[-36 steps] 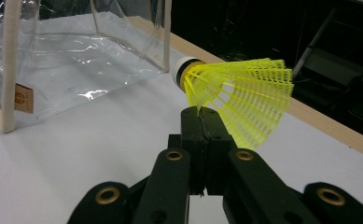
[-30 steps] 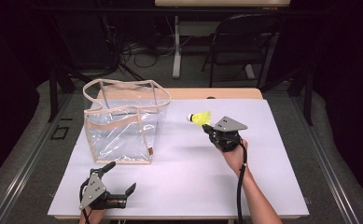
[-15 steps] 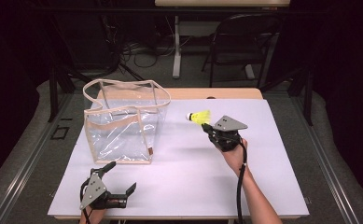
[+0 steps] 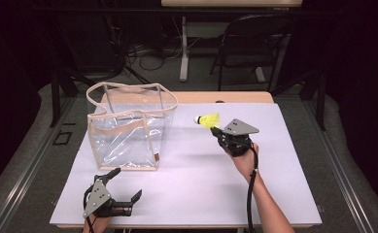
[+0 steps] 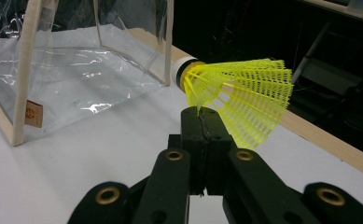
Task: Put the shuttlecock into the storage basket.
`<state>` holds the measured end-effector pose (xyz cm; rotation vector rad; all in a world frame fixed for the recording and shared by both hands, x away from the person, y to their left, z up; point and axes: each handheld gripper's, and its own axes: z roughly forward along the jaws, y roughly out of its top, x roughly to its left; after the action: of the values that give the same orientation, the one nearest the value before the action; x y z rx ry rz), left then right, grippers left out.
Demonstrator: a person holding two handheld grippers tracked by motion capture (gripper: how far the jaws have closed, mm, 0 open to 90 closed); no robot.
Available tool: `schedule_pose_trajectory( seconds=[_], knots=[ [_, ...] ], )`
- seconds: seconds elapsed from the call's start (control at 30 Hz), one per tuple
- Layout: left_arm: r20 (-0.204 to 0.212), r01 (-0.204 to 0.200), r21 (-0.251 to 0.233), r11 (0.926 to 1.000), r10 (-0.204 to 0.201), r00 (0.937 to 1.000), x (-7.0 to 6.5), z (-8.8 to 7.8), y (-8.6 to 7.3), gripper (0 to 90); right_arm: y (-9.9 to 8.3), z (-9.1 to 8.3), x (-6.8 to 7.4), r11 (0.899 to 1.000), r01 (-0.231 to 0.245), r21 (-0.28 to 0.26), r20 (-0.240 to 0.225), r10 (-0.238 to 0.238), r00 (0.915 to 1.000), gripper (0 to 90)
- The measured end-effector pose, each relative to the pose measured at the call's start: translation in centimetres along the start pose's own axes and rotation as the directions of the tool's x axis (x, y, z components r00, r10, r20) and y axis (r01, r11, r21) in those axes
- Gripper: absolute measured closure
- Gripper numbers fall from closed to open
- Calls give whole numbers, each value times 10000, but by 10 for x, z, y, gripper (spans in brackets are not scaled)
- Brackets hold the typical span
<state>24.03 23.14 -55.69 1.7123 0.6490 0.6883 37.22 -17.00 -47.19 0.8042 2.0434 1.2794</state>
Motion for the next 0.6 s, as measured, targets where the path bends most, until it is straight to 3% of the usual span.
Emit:
schedule_pose_trajectory(
  seconds=[0.6],
  knots=[
    [-8,51,-69,10000,-51,10000,0,-1,0,2,15,-6,-1,9996,155,-228,71,-154,9999,900]
  ],
)
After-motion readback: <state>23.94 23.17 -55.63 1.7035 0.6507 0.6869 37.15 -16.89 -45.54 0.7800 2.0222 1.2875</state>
